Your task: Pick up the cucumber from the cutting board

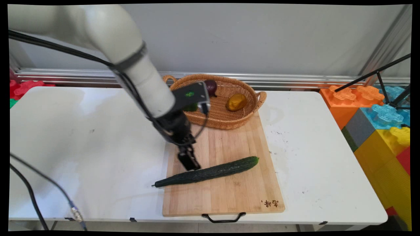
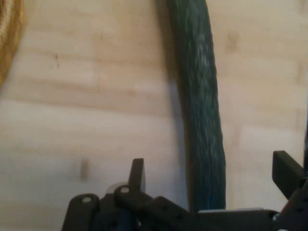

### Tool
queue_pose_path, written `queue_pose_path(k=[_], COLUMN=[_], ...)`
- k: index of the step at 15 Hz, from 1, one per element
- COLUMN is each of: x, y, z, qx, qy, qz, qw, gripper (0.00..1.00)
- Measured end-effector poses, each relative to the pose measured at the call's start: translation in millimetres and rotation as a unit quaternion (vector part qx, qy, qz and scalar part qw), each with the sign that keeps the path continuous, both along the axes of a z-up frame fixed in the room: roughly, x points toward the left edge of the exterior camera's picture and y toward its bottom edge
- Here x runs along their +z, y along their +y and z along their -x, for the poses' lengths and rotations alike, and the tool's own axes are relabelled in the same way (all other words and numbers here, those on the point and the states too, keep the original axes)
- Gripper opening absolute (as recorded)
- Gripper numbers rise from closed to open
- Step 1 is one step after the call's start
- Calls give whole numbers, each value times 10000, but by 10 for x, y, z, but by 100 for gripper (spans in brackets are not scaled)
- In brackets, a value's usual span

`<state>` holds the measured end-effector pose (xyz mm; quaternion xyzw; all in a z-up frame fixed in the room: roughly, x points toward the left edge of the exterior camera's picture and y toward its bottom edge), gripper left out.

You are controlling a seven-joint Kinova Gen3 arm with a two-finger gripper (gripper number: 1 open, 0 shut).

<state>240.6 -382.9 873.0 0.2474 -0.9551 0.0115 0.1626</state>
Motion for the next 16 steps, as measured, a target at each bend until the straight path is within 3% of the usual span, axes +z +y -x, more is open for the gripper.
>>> queue_pose_path(k=[7,14,15,16], x=[-487,-756,-782,-799], y=[-55,-64,-66,-66], z=[306,403,410,413], qx=[189,244,230,215], qy=[53,50,34,15], qz=[6,-3,1,9], qw=[9998,9997,9997,9998], gripper=[100,100,0,0])
